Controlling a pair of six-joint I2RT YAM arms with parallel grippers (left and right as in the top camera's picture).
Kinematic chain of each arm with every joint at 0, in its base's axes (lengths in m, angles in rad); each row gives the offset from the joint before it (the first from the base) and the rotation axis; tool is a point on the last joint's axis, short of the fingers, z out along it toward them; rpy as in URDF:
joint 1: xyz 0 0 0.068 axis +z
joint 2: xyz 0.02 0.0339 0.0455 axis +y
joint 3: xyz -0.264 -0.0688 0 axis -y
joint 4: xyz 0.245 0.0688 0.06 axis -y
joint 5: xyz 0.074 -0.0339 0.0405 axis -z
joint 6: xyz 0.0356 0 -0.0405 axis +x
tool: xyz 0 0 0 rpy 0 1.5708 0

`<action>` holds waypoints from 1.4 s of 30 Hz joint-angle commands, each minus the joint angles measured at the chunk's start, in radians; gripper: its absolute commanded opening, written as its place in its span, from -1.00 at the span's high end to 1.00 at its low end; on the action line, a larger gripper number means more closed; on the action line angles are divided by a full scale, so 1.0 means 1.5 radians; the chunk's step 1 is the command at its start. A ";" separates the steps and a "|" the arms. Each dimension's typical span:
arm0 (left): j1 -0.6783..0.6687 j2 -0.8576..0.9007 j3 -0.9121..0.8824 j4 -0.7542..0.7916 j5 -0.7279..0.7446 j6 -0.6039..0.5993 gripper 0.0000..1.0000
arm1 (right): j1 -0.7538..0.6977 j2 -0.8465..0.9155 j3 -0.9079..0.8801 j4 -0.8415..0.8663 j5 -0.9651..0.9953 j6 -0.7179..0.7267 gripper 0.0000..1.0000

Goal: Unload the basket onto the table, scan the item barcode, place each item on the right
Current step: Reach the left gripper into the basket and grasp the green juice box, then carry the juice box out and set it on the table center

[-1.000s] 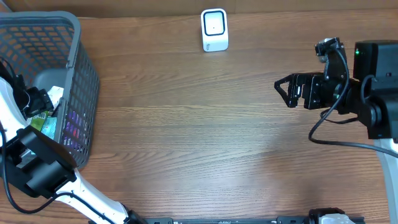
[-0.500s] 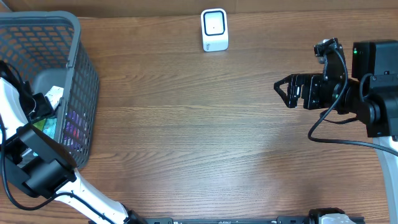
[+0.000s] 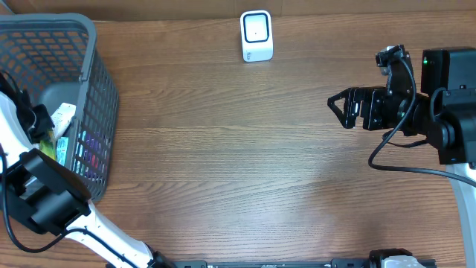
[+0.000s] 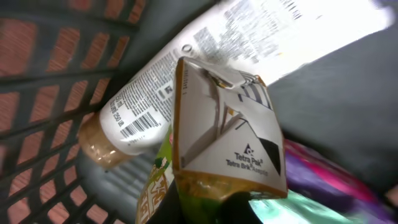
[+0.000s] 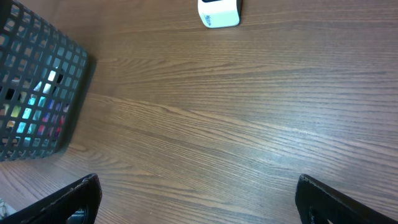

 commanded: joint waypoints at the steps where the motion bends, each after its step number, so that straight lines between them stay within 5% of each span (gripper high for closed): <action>1: -0.019 -0.006 0.124 -0.041 0.039 -0.046 0.92 | 0.003 -0.001 0.017 0.001 -0.002 0.001 -1.00; 11: -0.036 -0.060 0.453 -0.181 0.154 -0.104 0.92 | 0.003 -0.001 0.017 0.007 -0.002 0.001 -1.00; 15: -0.054 -0.126 0.492 -0.167 0.299 -0.090 0.92 | 0.003 -0.001 0.017 0.020 -0.018 0.003 -1.00; 26: -0.232 -0.240 0.492 -0.225 0.370 -0.066 0.91 | 0.003 -0.001 0.017 0.030 -0.022 0.003 -1.00; 33: -0.458 -0.183 0.384 -0.262 0.363 -0.073 0.92 | 0.003 -0.001 0.017 0.034 -0.021 0.003 -1.00; 42: -0.631 -0.035 0.235 -0.212 0.314 -0.104 0.92 | 0.003 -0.001 0.017 0.034 -0.021 0.003 -1.00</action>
